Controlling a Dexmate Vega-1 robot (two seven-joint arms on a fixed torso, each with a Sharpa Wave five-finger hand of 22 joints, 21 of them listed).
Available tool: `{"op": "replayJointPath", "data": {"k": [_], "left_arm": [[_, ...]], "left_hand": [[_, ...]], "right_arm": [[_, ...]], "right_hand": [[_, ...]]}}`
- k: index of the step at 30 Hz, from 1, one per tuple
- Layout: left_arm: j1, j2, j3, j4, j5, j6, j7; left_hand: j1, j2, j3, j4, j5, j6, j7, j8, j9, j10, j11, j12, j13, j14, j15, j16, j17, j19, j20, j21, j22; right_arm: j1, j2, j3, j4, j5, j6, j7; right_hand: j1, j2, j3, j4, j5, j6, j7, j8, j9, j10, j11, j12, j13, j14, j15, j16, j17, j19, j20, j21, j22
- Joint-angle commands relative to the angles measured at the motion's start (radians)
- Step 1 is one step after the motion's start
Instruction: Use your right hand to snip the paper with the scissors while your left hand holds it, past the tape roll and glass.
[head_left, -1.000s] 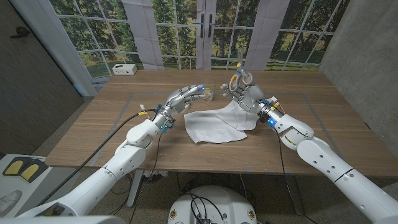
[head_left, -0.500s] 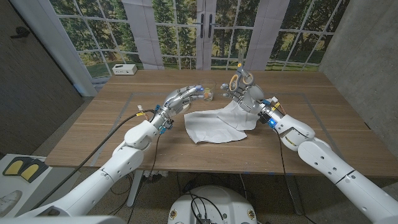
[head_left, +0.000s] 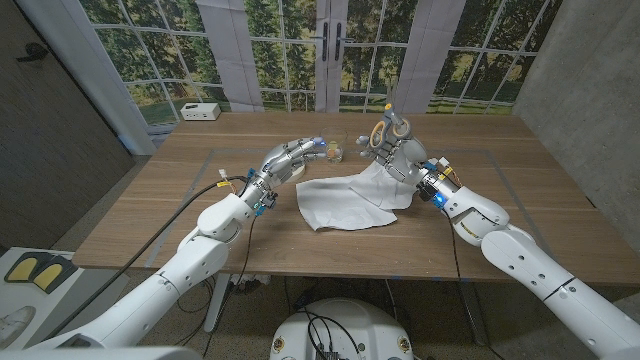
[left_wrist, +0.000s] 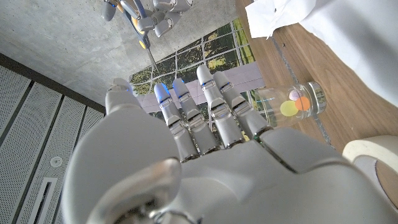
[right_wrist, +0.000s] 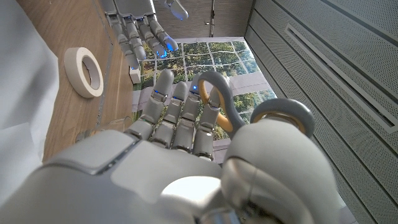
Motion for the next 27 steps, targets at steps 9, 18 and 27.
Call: {"op": "replayJointPath", "data": {"k": [9, 18, 27], "left_arm": [[0.006, 0.032, -0.003, -0.031, 0.136, 0.000, 0.104], [0.032, 0.102, -0.017, -0.117, 0.237, 0.060, 0.189], [0.061, 0.151, -0.028, -0.177, 0.358, 0.098, 0.273]], "left_hand": [[0.004, 0.009, -0.013, 0.002, 0.005, 0.010, -0.003, -0.002, 0.000, 0.009, -0.001, 0.001, 0.003, 0.010, -0.114, -0.005, 0.001, 0.003, -0.003, -0.005, 0.003], [-0.004, -0.007, -0.036, 0.005, 0.001, -0.021, -0.002, -0.014, 0.000, -0.001, -0.001, -0.005, 0.003, 0.003, -0.113, -0.011, -0.003, 0.002, 0.000, -0.007, 0.002], [-0.011, -0.025, -0.065, 0.008, -0.004, -0.044, -0.002, -0.018, 0.002, -0.015, -0.002, -0.012, 0.002, -0.060, -0.112, -0.028, -0.007, -0.045, 0.015, -0.028, 0.002]], "right_arm": [[-0.030, -0.013, 0.018, -0.021, 0.001, 0.017, -0.010], [-0.069, -0.026, 0.044, -0.039, 0.007, 0.035, -0.023], [-0.080, -0.029, 0.054, -0.041, 0.007, 0.041, -0.029]], "right_hand": [[-0.006, 0.007, -0.005, -0.006, -0.001, 0.009, 0.003, 0.005, 0.002, 0.007, 0.002, -0.004, 0.002, 0.011, -0.054, -0.010, -0.001, 0.011, -0.003, -0.007, 0.003], [-0.013, 0.004, -0.007, -0.005, -0.003, 0.000, 0.000, 0.006, 0.002, -0.005, 0.000, -0.016, 0.003, 0.008, -0.050, -0.016, -0.002, 0.014, -0.001, -0.010, 0.003], [-0.014, 0.006, -0.006, -0.005, -0.004, -0.005, 0.002, 0.009, 0.004, -0.007, 0.003, -0.022, 0.003, 0.009, -0.050, -0.019, -0.002, 0.016, -0.002, -0.013, 0.003]]}}
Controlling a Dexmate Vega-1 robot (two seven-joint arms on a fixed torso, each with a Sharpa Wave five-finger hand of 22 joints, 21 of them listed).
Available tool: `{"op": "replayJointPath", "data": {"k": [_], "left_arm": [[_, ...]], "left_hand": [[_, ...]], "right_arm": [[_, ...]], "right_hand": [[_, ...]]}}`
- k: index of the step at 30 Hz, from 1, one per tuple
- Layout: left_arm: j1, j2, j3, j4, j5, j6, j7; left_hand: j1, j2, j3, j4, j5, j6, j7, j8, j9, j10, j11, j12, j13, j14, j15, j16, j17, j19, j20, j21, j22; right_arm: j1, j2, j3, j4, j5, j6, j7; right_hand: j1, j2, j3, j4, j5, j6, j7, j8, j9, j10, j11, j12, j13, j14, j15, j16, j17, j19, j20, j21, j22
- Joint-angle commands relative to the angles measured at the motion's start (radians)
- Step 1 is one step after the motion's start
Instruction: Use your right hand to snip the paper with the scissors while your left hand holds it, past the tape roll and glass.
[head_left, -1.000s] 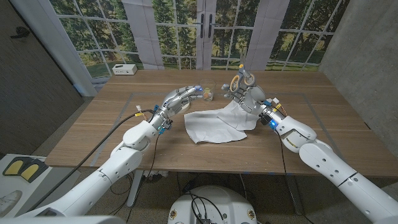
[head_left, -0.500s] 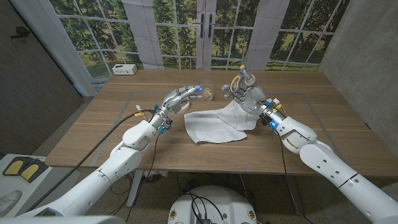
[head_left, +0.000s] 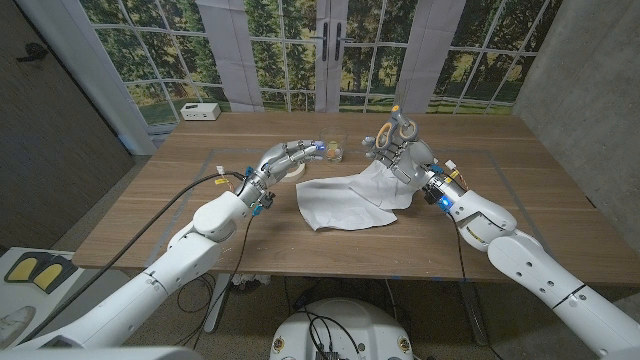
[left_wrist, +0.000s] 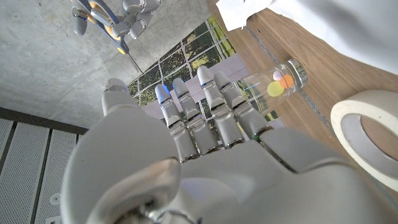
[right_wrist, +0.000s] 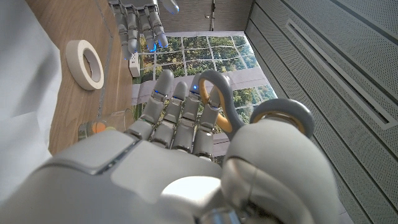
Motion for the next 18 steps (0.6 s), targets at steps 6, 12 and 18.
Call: {"op": "replayJointPath", "data": {"k": [6, 12, 18], "left_arm": [[0.032, 0.068, -0.002, -0.086, 0.228, 0.061, 0.146], [0.029, 0.067, 0.008, -0.084, 0.274, 0.062, 0.164], [0.022, 0.064, 0.020, -0.081, 0.361, 0.053, 0.203]], "left_hand": [[-0.001, -0.014, -0.031, 0.006, -0.005, -0.040, 0.000, -0.008, 0.003, -0.049, 0.002, -0.013, 0.002, -0.077, -0.116, -0.011, 0.000, -0.043, 0.007, -0.021, 0.002], [0.002, -0.011, -0.044, 0.008, -0.004, -0.058, -0.002, -0.007, 0.004, -0.078, 0.002, -0.015, 0.002, -0.137, -0.115, -0.015, 0.000, -0.068, 0.002, -0.033, 0.002], [0.007, -0.008, -0.055, 0.009, -0.003, -0.081, -0.002, -0.010, 0.004, -0.101, 0.002, -0.015, 0.003, -0.188, -0.113, -0.015, 0.000, -0.090, 0.000, -0.043, 0.000]], "right_arm": [[-0.017, -0.010, 0.019, -0.004, 0.005, 0.007, 0.001], [-0.012, -0.010, 0.019, -0.002, 0.006, 0.004, 0.004], [-0.011, -0.010, 0.019, -0.002, 0.009, 0.000, 0.005]], "right_hand": [[-0.007, 0.002, -0.005, -0.006, 0.000, -0.008, 0.003, 0.005, 0.002, -0.005, 0.006, -0.006, 0.003, 0.004, -0.052, -0.002, 0.002, 0.011, -0.003, -0.003, 0.003], [-0.005, 0.004, -0.004, -0.008, 0.000, -0.009, 0.004, 0.008, 0.004, -0.005, 0.006, -0.009, 0.003, 0.005, -0.052, -0.004, 0.002, 0.012, -0.004, -0.004, 0.003], [0.000, 0.004, -0.002, -0.010, 0.000, -0.011, 0.004, 0.011, 0.006, -0.002, 0.007, -0.011, 0.004, 0.004, -0.052, -0.005, 0.002, 0.013, -0.003, -0.005, 0.003]]}}
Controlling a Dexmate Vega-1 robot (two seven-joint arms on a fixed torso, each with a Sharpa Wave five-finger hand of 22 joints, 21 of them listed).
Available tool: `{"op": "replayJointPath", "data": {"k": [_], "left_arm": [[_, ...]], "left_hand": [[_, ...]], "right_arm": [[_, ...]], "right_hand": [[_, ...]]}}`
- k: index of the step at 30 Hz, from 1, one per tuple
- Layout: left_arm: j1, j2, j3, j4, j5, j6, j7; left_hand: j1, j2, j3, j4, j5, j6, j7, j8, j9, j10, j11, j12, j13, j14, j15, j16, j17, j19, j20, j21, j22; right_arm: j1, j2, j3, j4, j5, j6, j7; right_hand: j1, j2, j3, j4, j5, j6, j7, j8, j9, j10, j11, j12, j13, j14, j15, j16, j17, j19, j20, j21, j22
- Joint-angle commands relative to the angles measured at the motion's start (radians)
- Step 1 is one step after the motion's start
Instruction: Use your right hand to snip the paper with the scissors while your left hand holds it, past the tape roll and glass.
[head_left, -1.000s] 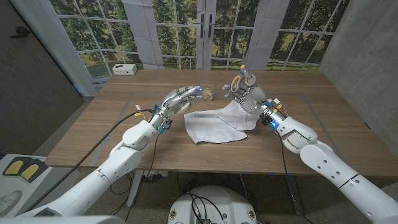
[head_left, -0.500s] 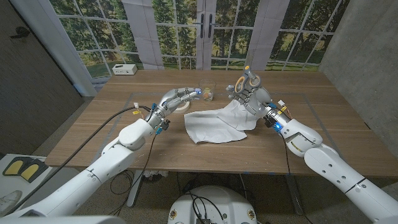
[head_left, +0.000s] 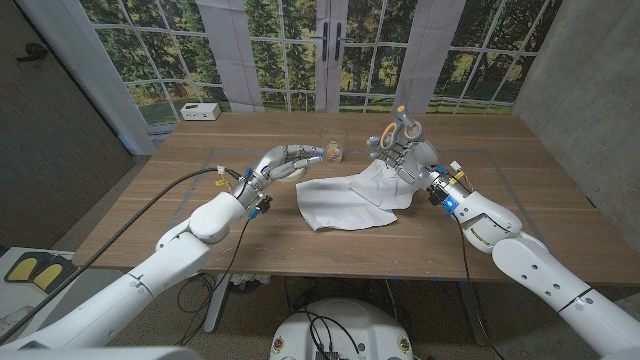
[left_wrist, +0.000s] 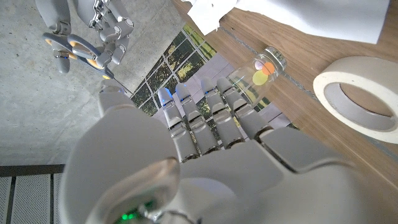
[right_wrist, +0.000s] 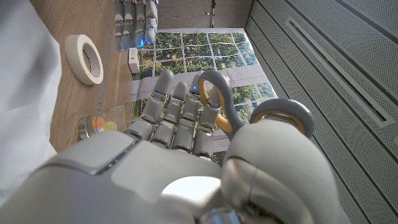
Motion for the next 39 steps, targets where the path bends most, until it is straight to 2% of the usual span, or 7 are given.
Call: {"op": "replayJointPath", "data": {"k": [1, 3, 12, 15, 21, 28, 39], "left_arm": [[-0.007, 0.007, 0.021, -0.010, 0.161, 0.001, 0.074], [-0.009, 0.006, 0.024, -0.012, 0.197, 0.005, 0.092], [-0.042, 0.006, 0.049, 0.016, 0.265, -0.008, 0.089], [-0.058, -0.003, 0.057, 0.037, 0.256, -0.025, 0.074], [-0.084, -0.011, 0.071, 0.053, 0.315, -0.025, 0.088], [-0.122, -0.019, 0.096, 0.088, 0.335, -0.058, 0.060], [-0.134, -0.012, 0.108, 0.070, 0.470, -0.037, 0.115]], "left_hand": [[0.014, -0.002, -0.020, 0.000, -0.003, -0.031, -0.003, -0.008, 0.002, -0.021, -0.001, 0.002, 0.003, -0.061, -0.150, -0.005, 0.000, -0.024, -0.005, -0.012, 0.001], [0.015, -0.001, -0.024, 0.001, -0.003, -0.046, -0.002, -0.011, 0.002, -0.031, -0.001, 0.002, 0.003, -0.078, -0.150, -0.004, 0.000, -0.032, -0.007, -0.016, 0.000], [0.020, 0.003, -0.040, 0.003, -0.001, -0.115, -0.003, -0.013, 0.004, -0.088, 0.000, -0.002, 0.003, -0.135, -0.148, 0.001, 0.000, -0.052, 0.009, -0.027, -0.004], [0.005, -0.013, -0.057, 0.008, -0.005, -0.123, -0.003, -0.008, 0.004, -0.108, 0.000, -0.001, 0.004, -0.164, -0.144, 0.000, 0.000, -0.067, 0.018, -0.035, -0.005], [0.001, -0.015, -0.061, 0.010, -0.005, -0.125, -0.003, -0.007, 0.004, -0.113, 0.000, 0.000, 0.004, -0.172, -0.145, 0.000, 0.000, -0.070, 0.019, -0.036, -0.006], [-0.005, -0.025, -0.074, 0.014, -0.006, -0.138, -0.003, -0.004, 0.003, -0.161, 0.000, -0.002, 0.002, -0.231, -0.145, -0.001, 0.000, -0.089, 0.007, -0.046, -0.009], [-0.016, -0.041, -0.083, 0.018, -0.008, -0.174, -0.002, -0.010, 0.003, -0.192, 0.000, 0.000, 0.001, -0.270, -0.142, 0.002, -0.001, -0.106, 0.012, -0.053, -0.012]], "right_arm": [[0.003, -0.003, 0.003, 0.001, 0.003, -0.007, 0.003], [0.003, -0.003, 0.003, 0.001, 0.005, -0.007, 0.005], [-0.002, -0.007, 0.005, -0.006, 0.007, -0.012, 0.004], [-0.004, -0.009, 0.005, -0.010, 0.007, -0.014, 0.002], [-0.011, -0.008, 0.008, -0.017, 0.006, -0.010, -0.005], [-0.015, -0.010, 0.011, -0.018, 0.005, -0.008, -0.007], [-0.008, -0.010, 0.008, -0.016, 0.005, -0.012, -0.005]], "right_hand": [[0.000, 0.004, -0.002, -0.011, 0.000, -0.001, 0.003, 0.012, 0.006, 0.003, 0.000, -0.004, 0.004, 0.005, -0.052, -0.002, 0.001, 0.010, 0.001, -0.002, 0.003], [0.002, 0.005, -0.001, -0.012, 0.000, -0.002, 0.000, 0.013, 0.006, -0.003, -0.012, -0.008, 0.004, 0.005, -0.051, -0.003, 0.001, 0.011, 0.001, -0.003, 0.003], [0.001, 0.006, -0.001, -0.012, -0.001, 0.001, 0.001, 0.017, 0.004, 0.002, 0.001, -0.013, 0.004, 0.009, -0.050, -0.006, 0.001, 0.014, 0.000, -0.005, 0.003], [0.001, 0.006, -0.001, -0.013, -0.001, 0.000, 0.002, 0.017, 0.003, 0.002, 0.002, -0.014, 0.004, 0.009, -0.050, -0.007, 0.001, 0.015, 0.000, -0.006, 0.003], [0.002, 0.006, 0.000, -0.014, -0.001, -0.004, 0.003, 0.018, 0.004, 0.000, 0.002, -0.018, 0.004, 0.011, -0.050, -0.008, 0.001, 0.016, 0.000, -0.008, 0.003], [0.005, 0.007, 0.001, -0.016, -0.001, -0.005, 0.006, 0.020, 0.002, -0.002, -0.002, -0.022, 0.004, 0.010, -0.048, -0.011, 0.001, 0.018, -0.001, -0.009, 0.003], [0.007, 0.010, 0.004, -0.017, -0.001, -0.006, 0.008, 0.023, 0.000, 0.000, 0.007, -0.028, 0.004, 0.012, -0.049, -0.013, 0.001, 0.019, -0.001, -0.013, 0.003]]}}
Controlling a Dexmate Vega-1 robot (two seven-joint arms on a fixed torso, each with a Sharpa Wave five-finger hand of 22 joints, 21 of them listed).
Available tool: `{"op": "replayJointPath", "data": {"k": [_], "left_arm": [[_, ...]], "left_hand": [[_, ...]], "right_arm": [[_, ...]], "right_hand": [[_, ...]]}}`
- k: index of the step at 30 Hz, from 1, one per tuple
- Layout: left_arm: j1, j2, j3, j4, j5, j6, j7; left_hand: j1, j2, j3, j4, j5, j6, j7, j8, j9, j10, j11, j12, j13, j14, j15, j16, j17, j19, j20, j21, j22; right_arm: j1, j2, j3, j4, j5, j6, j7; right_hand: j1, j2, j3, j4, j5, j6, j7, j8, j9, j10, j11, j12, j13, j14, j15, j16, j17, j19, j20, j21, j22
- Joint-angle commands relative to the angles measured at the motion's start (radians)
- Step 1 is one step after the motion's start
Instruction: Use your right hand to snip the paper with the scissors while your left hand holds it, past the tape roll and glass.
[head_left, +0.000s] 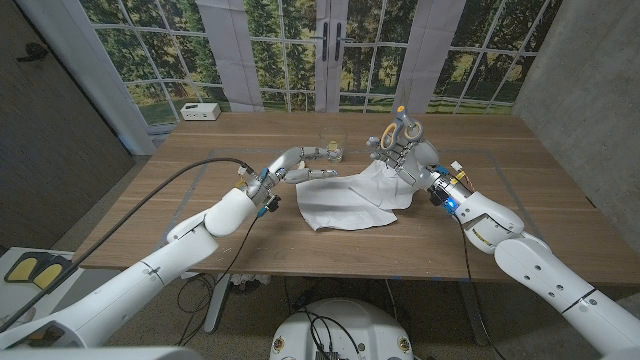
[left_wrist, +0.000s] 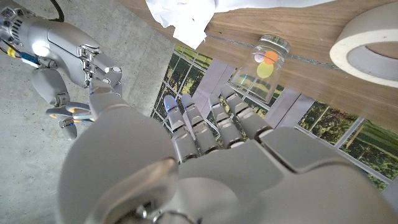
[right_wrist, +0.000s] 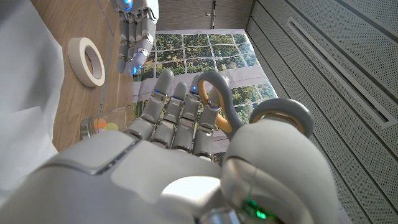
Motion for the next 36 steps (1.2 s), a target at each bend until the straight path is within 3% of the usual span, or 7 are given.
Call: {"op": "replayJointPath", "data": {"k": [1, 6, 14, 30, 36], "left_arm": [[-0.023, 0.002, 0.019, -0.002, 0.132, 0.003, 0.050], [-0.012, 0.002, 0.022, -0.025, 0.284, 0.031, 0.154], [-0.020, 0.017, 0.051, -0.061, 0.457, 0.112, 0.209], [-0.076, 0.009, 0.124, -0.041, 0.562, 0.136, 0.224], [-0.069, -0.005, 0.139, -0.054, 0.623, 0.205, 0.257]], "left_hand": [[-0.017, -0.013, -0.013, 0.012, 0.000, -0.044, 0.000, -0.008, 0.003, -0.011, 0.002, 0.004, 0.001, -0.015, -0.157, 0.010, 0.004, -0.010, 0.008, -0.005, 0.003], [-0.028, -0.021, -0.016, 0.017, -0.002, -0.068, 0.000, -0.009, 0.003, -0.016, 0.002, 0.006, 0.001, -0.022, -0.160, 0.011, 0.004, -0.016, 0.005, -0.007, 0.003], [-0.026, -0.018, -0.012, 0.018, -0.001, -0.065, -0.001, -0.001, 0.005, -0.004, 0.002, 0.012, 0.001, -0.026, -0.163, 0.012, 0.003, -0.021, 0.002, -0.009, 0.002], [-0.004, -0.006, 0.000, 0.011, 0.004, -0.069, -0.002, 0.003, 0.006, 0.005, 0.000, 0.017, 0.001, -0.029, -0.166, 0.014, 0.002, -0.020, -0.002, -0.008, 0.001], [0.010, 0.008, 0.007, 0.009, 0.008, -0.058, 0.000, 0.013, 0.007, 0.006, 0.001, 0.018, 0.001, -0.031, -0.165, 0.016, 0.002, -0.021, 0.004, -0.007, 0.001]], "right_arm": [[0.005, 0.000, -0.001, 0.001, -0.001, 0.000, 0.000], [0.015, -0.001, -0.006, 0.004, -0.001, -0.006, 0.005], [0.023, 0.005, -0.010, 0.012, 0.003, -0.008, 0.011], [0.016, 0.008, -0.001, 0.024, 0.008, 0.003, 0.021], [0.022, 0.008, 0.000, 0.030, 0.012, -0.002, 0.024]], "right_hand": [[0.004, 0.007, 0.000, -0.005, -0.001, -0.002, 0.000, 0.007, 0.003, 0.000, 0.006, -0.005, 0.004, 0.013, -0.049, -0.002, 0.001, 0.010, 0.001, -0.002, 0.003], [0.004, 0.008, 0.000, -0.005, -0.001, -0.004, 0.000, 0.008, 0.003, 0.001, 0.006, -0.007, 0.004, 0.013, -0.049, -0.003, 0.001, 0.010, 0.001, -0.003, 0.003], [0.005, 0.008, 0.001, -0.006, -0.002, -0.005, 0.001, 0.009, 0.001, 0.001, 0.005, -0.011, 0.005, 0.014, -0.048, -0.005, 0.001, 0.011, 0.002, -0.005, 0.003], [0.003, 0.009, 0.001, -0.007, -0.003, -0.006, 0.001, 0.014, -0.003, 0.003, 0.007, -0.021, 0.005, 0.017, -0.047, -0.010, 0.001, 0.014, 0.002, -0.011, 0.003], [0.002, 0.009, 0.001, -0.007, -0.004, -0.006, 0.002, 0.016, -0.005, 0.003, 0.008, -0.025, 0.005, 0.018, -0.046, -0.012, 0.001, 0.015, 0.001, -0.012, 0.003]]}}
